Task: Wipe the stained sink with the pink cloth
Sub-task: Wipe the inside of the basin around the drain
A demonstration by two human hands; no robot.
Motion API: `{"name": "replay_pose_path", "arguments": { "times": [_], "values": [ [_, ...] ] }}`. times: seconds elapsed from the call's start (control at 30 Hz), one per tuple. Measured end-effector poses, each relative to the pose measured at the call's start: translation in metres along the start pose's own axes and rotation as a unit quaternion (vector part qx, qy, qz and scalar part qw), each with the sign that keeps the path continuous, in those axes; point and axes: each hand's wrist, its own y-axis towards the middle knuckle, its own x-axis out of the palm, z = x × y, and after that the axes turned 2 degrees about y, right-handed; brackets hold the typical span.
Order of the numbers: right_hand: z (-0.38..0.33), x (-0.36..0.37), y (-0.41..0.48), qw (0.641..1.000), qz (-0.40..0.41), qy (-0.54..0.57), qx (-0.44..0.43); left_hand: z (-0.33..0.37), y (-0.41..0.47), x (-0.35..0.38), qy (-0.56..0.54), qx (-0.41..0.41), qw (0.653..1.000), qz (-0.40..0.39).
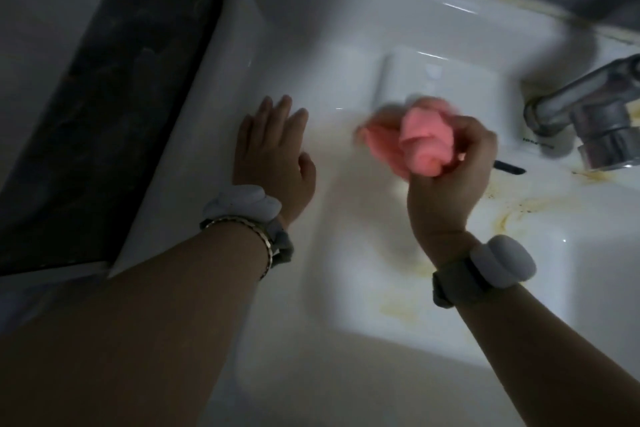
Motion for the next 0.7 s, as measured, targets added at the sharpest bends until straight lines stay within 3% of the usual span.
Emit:
{"name": "replay_pose_path", "arguments": {
  "times": [0.1,0.17,0.27,0.33,0.43,0.53,0.63,0.7],
  "values": [
    [0.000,0.004,0.010,0.984,-0.040,-0.141,-0.104,0.001,-0.001,-0.002,0.001,0.004,1.000,-0.013],
    [0.006,0.020,0.008,0.953,-0.138,-0.239,-0.124,0.000,-0.001,-0.002,0.000,0.007,1.000,-0.020],
    [0.007,0.046,0.005,0.895,-0.378,-0.212,-0.103,-0.001,0.001,-0.001,0.005,0.011,1.000,-0.028],
    [0.008,0.051,0.003,0.878,-0.405,-0.205,-0.153,-0.001,0.001,-0.002,0.009,0.010,0.999,-0.033],
    [0.023,0.033,0.013,0.851,-0.394,-0.246,-0.243,0.001,0.001,-0.003,0.003,0.011,1.000,-0.022],
    [0.029,0.003,0.020,0.890,-0.299,-0.276,-0.206,0.003,0.002,-0.006,-0.008,0.004,1.000,-0.024],
    [0.022,0.014,0.020,0.889,-0.263,-0.288,-0.242,0.003,0.002,-0.006,-0.013,0.003,1.000,-0.024],
    [0.011,0.038,0.015,0.870,-0.269,-0.275,-0.310,0.002,0.002,-0.005,-0.010,0.008,1.000,-0.023]
  ]
}}
